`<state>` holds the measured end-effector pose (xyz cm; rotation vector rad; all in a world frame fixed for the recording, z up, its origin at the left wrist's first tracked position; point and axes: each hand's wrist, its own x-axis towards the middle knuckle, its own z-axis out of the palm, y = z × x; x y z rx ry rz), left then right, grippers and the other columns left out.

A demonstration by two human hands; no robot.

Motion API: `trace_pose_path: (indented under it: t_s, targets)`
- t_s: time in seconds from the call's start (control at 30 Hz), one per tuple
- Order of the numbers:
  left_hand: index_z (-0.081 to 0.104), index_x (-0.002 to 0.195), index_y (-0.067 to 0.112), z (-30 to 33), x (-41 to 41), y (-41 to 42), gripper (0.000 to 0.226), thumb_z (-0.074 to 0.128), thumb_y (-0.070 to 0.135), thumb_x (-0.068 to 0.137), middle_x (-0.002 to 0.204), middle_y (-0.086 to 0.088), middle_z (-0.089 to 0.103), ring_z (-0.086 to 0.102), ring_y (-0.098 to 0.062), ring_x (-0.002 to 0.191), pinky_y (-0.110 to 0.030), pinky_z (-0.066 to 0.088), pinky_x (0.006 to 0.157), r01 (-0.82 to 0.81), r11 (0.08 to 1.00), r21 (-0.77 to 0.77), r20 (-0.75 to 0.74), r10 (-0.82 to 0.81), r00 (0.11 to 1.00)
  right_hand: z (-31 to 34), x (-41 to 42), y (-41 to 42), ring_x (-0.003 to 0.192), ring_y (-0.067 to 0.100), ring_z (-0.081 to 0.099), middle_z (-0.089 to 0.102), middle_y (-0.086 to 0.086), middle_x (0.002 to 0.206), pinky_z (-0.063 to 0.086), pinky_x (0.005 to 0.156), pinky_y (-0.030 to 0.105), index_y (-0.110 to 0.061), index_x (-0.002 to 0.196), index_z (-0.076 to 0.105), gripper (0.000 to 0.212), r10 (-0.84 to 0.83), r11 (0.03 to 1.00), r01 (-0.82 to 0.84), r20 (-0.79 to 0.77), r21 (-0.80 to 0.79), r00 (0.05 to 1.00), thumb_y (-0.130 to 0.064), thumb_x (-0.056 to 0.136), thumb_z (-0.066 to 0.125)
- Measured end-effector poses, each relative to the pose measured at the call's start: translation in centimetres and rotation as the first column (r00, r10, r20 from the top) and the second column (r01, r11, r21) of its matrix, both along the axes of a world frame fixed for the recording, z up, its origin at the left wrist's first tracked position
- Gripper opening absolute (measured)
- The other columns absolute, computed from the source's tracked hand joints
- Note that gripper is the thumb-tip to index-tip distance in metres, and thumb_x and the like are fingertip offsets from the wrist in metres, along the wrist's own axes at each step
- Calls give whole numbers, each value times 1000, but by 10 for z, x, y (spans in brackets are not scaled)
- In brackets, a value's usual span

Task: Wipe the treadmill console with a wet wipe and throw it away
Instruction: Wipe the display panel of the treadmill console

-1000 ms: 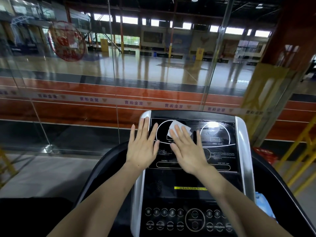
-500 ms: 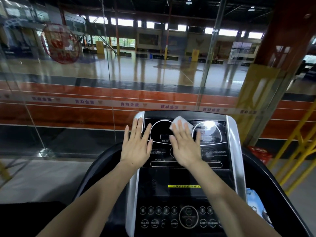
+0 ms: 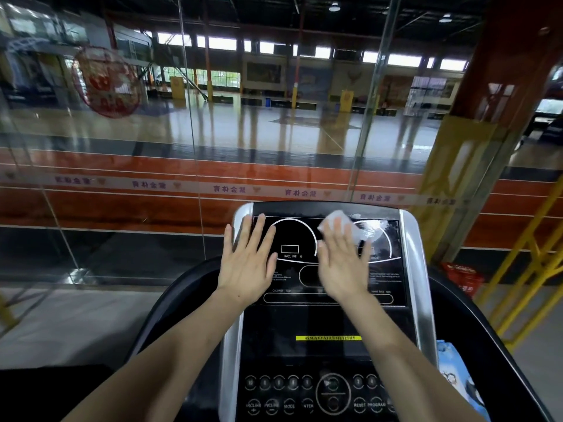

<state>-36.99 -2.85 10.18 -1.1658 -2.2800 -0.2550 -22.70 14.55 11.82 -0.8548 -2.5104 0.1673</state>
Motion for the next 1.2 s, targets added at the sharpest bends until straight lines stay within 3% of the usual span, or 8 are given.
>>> trace_pose_path:
  t_s: [0.13,0.3,0.4,0.47,0.57,0.67,1.0,1.2]
  targets:
    - [27,163,21,11,6,21,64,19,49,106,174,-6,14,3,-30,161,-64,4,126,42,999,-35,-22,-43,999,-2,8,14,159,5,-15,-9,-15,173,-17,125,58,-40,165,-3,63,98,985,-116,136,127,986,-57,105,-1]
    - [21,165,25,24,15,48,65,16,50,105,174,-4,15,2,-29,161,-63,1,126,99,993,-57,-6,-100,995,-7,75,82,158,2,-14,-8,-16,174,-14,127,56,-39,167,0,65,-130,990,129,16,49,991,-60,105,0]
    - [20,165,27,33,19,60,65,13,51,105,174,-2,13,2,-28,161,-63,2,126,96,992,-75,6,-96,995,-3,61,73,160,7,-10,-7,-13,174,-13,127,57,-36,167,6,68,-179,984,178,-23,-32,984,-60,104,0]
    - [16,166,27,36,22,66,66,8,52,105,175,-1,10,-1,-27,161,-63,0,126,82,993,-89,24,-80,997,3,42,53,162,12,-3,0,-11,176,-11,127,57,-37,167,10,70,-138,990,137,-32,-37,990,-60,102,-3]
    - [18,165,28,36,22,72,67,7,53,104,175,-1,8,-1,-27,161,-63,-1,126,74,994,-85,36,-71,997,2,34,42,161,11,-12,-9,-12,175,-14,127,56,-37,167,2,63,5,997,-11,83,77,997,-58,107,3]
    - [20,165,29,35,21,72,66,8,53,105,174,0,9,0,-26,161,-64,1,125,67,994,-85,29,-65,997,2,55,67,159,8,-17,-12,-11,174,-16,127,53,-33,167,-4,68,-50,990,33,123,138,991,-62,107,8]
    - [22,164,28,33,26,76,68,8,55,104,174,-2,10,-1,-27,161,-66,1,125,54,997,-55,68,-50,996,-29,86,55,160,7,-14,-10,-4,175,-11,129,45,-22,167,-5,84,-175,984,176,74,-12,982,-68,98,-6]
    - [22,165,27,30,27,79,68,10,56,104,174,-3,10,0,-29,161,-69,5,124,47,998,-49,64,-44,997,14,61,80,161,10,-12,-10,0,175,-14,129,48,-19,168,-1,77,-168,985,169,70,-16,983,-64,105,6]
